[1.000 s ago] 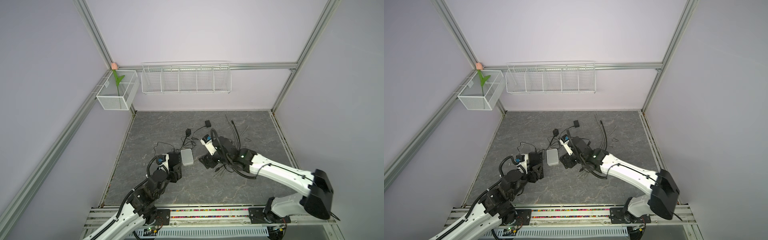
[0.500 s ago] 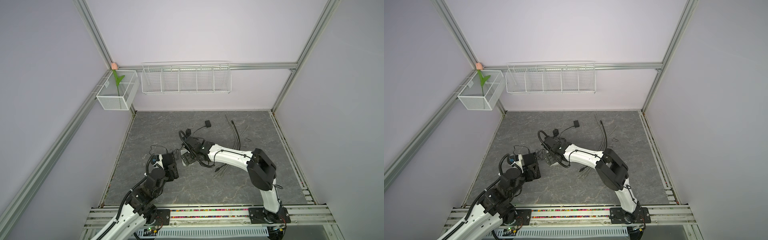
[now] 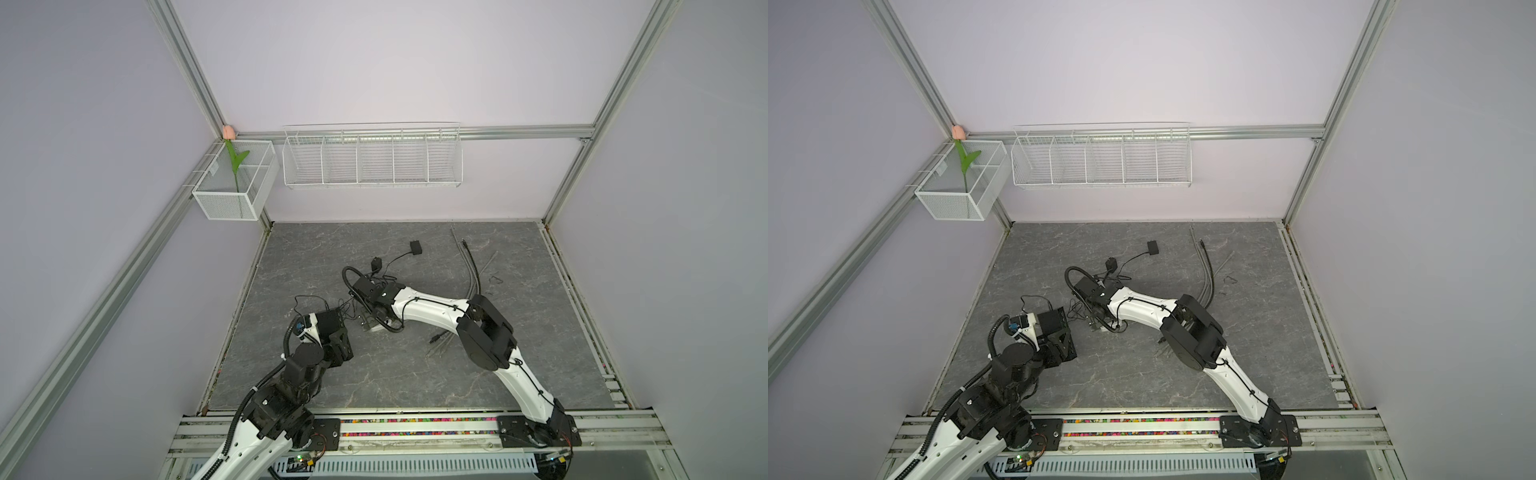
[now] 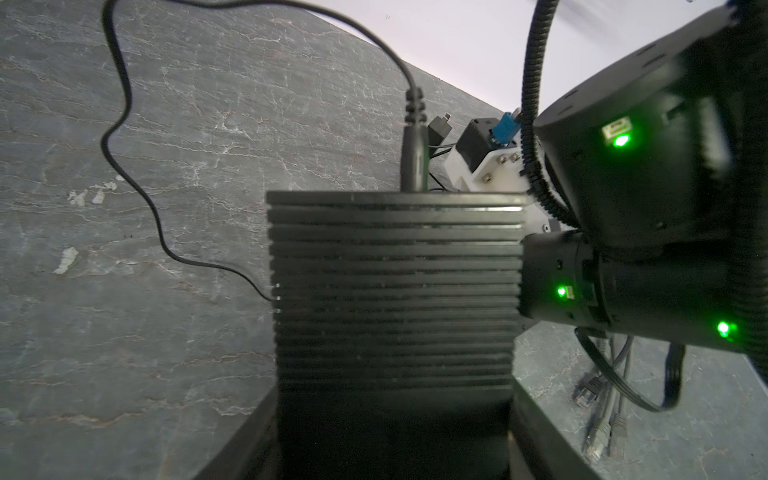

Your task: Insert the plug into the switch port

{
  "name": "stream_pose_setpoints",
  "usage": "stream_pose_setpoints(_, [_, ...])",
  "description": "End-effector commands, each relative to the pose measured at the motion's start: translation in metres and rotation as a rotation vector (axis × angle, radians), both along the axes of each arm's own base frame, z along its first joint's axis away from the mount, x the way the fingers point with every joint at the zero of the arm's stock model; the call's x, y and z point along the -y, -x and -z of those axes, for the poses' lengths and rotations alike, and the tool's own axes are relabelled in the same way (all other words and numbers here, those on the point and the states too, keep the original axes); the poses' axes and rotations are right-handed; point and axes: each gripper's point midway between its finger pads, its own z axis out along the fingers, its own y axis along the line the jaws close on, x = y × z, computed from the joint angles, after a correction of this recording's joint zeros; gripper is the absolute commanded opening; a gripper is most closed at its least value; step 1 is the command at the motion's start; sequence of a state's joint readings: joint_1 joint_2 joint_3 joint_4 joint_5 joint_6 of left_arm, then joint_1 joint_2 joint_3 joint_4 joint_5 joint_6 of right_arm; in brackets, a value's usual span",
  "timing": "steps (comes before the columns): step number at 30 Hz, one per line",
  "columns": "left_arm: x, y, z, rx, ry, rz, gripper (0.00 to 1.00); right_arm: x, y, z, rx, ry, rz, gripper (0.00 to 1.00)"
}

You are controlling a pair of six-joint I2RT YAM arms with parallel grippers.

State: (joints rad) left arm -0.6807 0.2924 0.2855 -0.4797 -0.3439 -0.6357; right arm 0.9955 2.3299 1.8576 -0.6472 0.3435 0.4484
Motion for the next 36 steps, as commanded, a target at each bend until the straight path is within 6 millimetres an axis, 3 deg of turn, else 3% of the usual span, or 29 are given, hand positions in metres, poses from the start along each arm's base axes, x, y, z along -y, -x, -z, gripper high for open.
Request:
stream_pose_setpoints(1, [-0.001, -0.002, -0.007, 0.013, 0.021, -0.019, 0.0, 0.052, -0.004, 0.025, -0.054, 0.102, 0.103, 0.93])
stream_pose_setpoints(8, [0.006, -0.005, -0.003, -0.011, 0.001, 0.013, 0.0, 0.103, -0.026, 0.025, -0.09, 0.048, 0.215, 0.55])
stream_pose_setpoints(15, [0.024, -0.007, 0.009, -0.068, -0.017, 0.084, 0.0, 0.145, -0.062, 0.024, -0.105, 0.024, 0.298, 0.54])
stream_pose_setpoints(21, [0.049, -0.012, 0.028, -0.172, -0.026, 0.162, 0.0, 0.149, -0.109, 0.001, -0.091, -0.005, 0.297, 0.58])
stream_pose_setpoints(24, [0.062, -0.013, 0.033, -0.226, -0.044, 0.209, 0.0, 0.145, -0.119, -0.019, -0.089, -0.034, 0.252, 0.68])
stream_pose_setpoints(29, [0.082, -0.014, 0.052, -0.308, -0.105, 0.264, 0.0, 0.129, -0.097, -0.072, -0.003, -0.219, 0.107, 0.88])
stream_pose_setpoints(36, [0.11, -0.024, 0.074, -0.418, -0.173, 0.323, 0.0, 0.131, -0.036, -0.136, 0.147, -0.43, -0.104, 0.95])
